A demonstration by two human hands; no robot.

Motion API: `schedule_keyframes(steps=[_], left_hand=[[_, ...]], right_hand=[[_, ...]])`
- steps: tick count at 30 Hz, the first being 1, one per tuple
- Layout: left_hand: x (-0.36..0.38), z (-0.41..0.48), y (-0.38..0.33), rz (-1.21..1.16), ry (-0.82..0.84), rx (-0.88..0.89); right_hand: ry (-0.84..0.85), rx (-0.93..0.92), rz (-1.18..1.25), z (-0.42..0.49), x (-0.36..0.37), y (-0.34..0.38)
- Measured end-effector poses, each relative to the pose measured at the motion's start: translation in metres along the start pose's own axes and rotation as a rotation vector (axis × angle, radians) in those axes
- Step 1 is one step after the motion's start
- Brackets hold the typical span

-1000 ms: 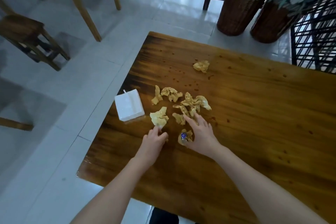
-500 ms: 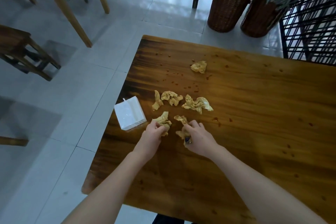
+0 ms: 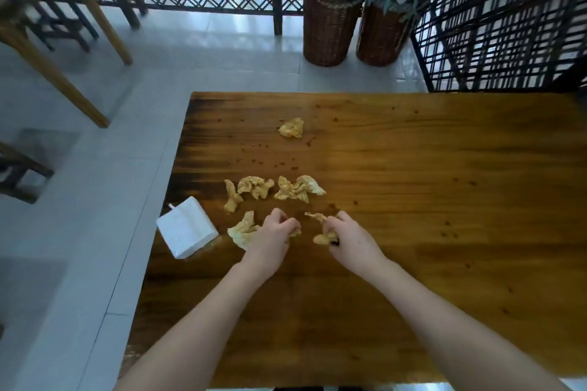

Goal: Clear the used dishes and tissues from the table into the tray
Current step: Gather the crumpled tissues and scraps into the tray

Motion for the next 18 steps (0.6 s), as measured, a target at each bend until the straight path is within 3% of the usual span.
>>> schedule_keyframes(steps=[10, 18], left_hand=[[0.043, 0.031, -0.128, 0.079, 0.135, 0.211], [0.112, 0.04, -0.251, 0.133, 0.243, 0.339]], right_hand=[[-0.214, 0.188, 0.061, -0.094, -0.052, -0.121], [-0.288, 0.325, 0.135, -0.202, -0.069, -0.241]])
Point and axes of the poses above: each hand's wrist, its own z-axis towards the middle knuckle, its own x-axis out of the palm, y = z × x, the point moved 8 cm from there along z, towards the middle knuckle, and after that the axes turned 8 degrees about y, right-handed, at the moved point
